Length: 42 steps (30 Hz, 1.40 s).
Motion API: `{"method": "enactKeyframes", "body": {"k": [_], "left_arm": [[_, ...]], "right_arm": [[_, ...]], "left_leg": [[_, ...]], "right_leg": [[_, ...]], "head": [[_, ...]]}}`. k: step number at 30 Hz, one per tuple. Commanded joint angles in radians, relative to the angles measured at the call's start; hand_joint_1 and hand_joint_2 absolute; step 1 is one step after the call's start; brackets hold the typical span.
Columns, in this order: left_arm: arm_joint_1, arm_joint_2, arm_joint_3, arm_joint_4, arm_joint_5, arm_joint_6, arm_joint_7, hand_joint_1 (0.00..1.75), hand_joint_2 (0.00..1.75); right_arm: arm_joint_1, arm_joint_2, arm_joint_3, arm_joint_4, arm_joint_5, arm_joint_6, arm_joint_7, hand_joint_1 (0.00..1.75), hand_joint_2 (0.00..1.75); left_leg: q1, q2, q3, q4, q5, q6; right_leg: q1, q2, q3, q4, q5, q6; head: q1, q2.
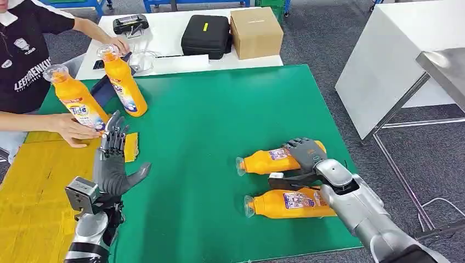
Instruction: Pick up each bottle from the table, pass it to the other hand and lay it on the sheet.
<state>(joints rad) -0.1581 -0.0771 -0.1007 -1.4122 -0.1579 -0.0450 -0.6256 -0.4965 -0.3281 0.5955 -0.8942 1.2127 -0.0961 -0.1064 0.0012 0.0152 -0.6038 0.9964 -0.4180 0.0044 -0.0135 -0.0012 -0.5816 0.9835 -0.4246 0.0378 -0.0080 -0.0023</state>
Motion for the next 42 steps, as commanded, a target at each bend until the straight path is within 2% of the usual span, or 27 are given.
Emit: {"method": "enactKeyframes", "body": {"k": [1, 3, 7, 9, 11, 14, 17, 23, 27, 33, 42], "left_arm": [[-0.030, 0.000, 0.010, 0.055, 0.004, -0.004, 0.005, 0.00, 1.75], [-0.016, 0.002, 0.008, 0.041, 0.006, -0.007, 0.006, 0.00, 1.75], [0.027, 0.018, 0.004, -0.003, -0.010, -0.035, 0.010, 0.00, 1.75], [0.031, 0.017, -0.017, -0.011, -0.026, -0.045, 0.021, 0.00, 1.75], [0.032, 0.020, -0.047, -0.014, -0.042, -0.042, 0.033, 0.00, 1.75], [0.031, 0.017, -0.054, -0.014, -0.046, -0.037, 0.037, 0.00, 1.75], [0.017, 0.023, -0.089, -0.007, -0.056, -0.046, 0.050, 0.00, 1.75], [-0.012, 0.020, -0.144, 0.011, -0.066, -0.038, 0.091, 0.00, 1.75], [-0.035, 0.034, -0.158, 0.023, -0.057, -0.041, 0.098, 0.00, 1.75], [-0.104, 0.031, -0.205, 0.068, -0.036, -0.067, 0.108, 0.00, 1.75], [-0.150, 0.014, -0.256, 0.095, -0.005, -0.079, 0.126, 0.00, 1.75]], "right_arm": [[-0.041, 0.016, 0.039, 0.050, -0.010, -0.006, -0.013, 1.71, 1.75], [-0.007, 0.034, 0.000, 0.006, -0.038, -0.079, -0.014, 1.75, 1.75], [0.096, 0.156, -0.146, -0.158, -0.113, -0.235, -0.018, 1.75, 1.75], [0.144, 0.246, -0.251, -0.261, -0.278, -0.306, -0.064, 1.75, 1.75], [0.166, 0.285, -0.302, -0.334, -0.379, -0.301, -0.091, 1.75, 1.75], [0.165, 0.283, -0.306, -0.347, -0.382, -0.296, -0.090, 1.75, 1.75], [0.177, 0.330, -0.363, -0.379, -0.502, -0.296, -0.139, 1.75, 1.75], [0.191, 0.386, -0.397, -0.432, -0.634, -0.291, -0.191, 1.75, 1.75], [0.180, 0.408, -0.362, -0.405, -0.737, -0.189, -0.211, 1.75, 1.75], [0.113, 0.468, -0.216, -0.208, -0.795, -0.053, -0.239, 1.75, 1.75], [0.096, 0.503, -0.099, -0.085, -0.798, -0.036, -0.261, 1.75, 1.75]], "left_leg": [[0.001, -0.001, 0.003, 0.000, -0.001, -0.001], [0.001, -0.001, 0.003, 0.000, -0.001, -0.001], [0.001, 0.002, 0.004, -0.001, -0.002, -0.001], [0.001, 0.004, 0.003, 0.000, -0.003, -0.002], [0.002, 0.004, 0.002, 0.001, -0.003, -0.002], [0.001, 0.001, 0.001, 0.001, -0.002, -0.001], [0.001, -0.002, 0.000, 0.000, 0.000, -0.001], [0.000, -0.002, -0.001, 0.000, 0.000, -0.001], [0.001, -0.002, 0.000, 0.000, -0.001, -0.001], [0.001, 0.000, 0.001, 0.000, 0.000, -0.001], [0.002, -0.002, 0.002, 0.000, 0.000, -0.001]], "right_leg": [[0.001, 0.000, 0.003, 0.000, -0.001, -0.002], [0.001, 0.000, 0.003, 0.000, -0.001, -0.002], [0.001, 0.003, 0.003, -0.001, -0.001, -0.002], [0.002, 0.005, 0.002, 0.000, -0.001, -0.002], [0.002, 0.005, 0.001, 0.001, -0.001, -0.002], [0.002, 0.002, 0.000, 0.001, -0.001, -0.002], [0.002, -0.002, 0.000, 0.000, -0.001, -0.001], [0.001, -0.001, -0.001, 0.001, -0.001, -0.001], [0.001, -0.001, 0.000, 0.001, -0.001, -0.002], [0.001, 0.001, 0.000, 0.000, 0.000, -0.002], [0.002, -0.001, 0.002, 0.000, -0.001, -0.001]], "head": [[0.000, 0.000], [0.000, 0.000], [0.000, 0.000], [0.000, 0.000], [0.000, 0.000], [0.000, 0.000], [0.000, 0.000], [0.000, 0.000], [0.000, 0.000], [0.000, 0.000], [0.000, 0.000]]}}
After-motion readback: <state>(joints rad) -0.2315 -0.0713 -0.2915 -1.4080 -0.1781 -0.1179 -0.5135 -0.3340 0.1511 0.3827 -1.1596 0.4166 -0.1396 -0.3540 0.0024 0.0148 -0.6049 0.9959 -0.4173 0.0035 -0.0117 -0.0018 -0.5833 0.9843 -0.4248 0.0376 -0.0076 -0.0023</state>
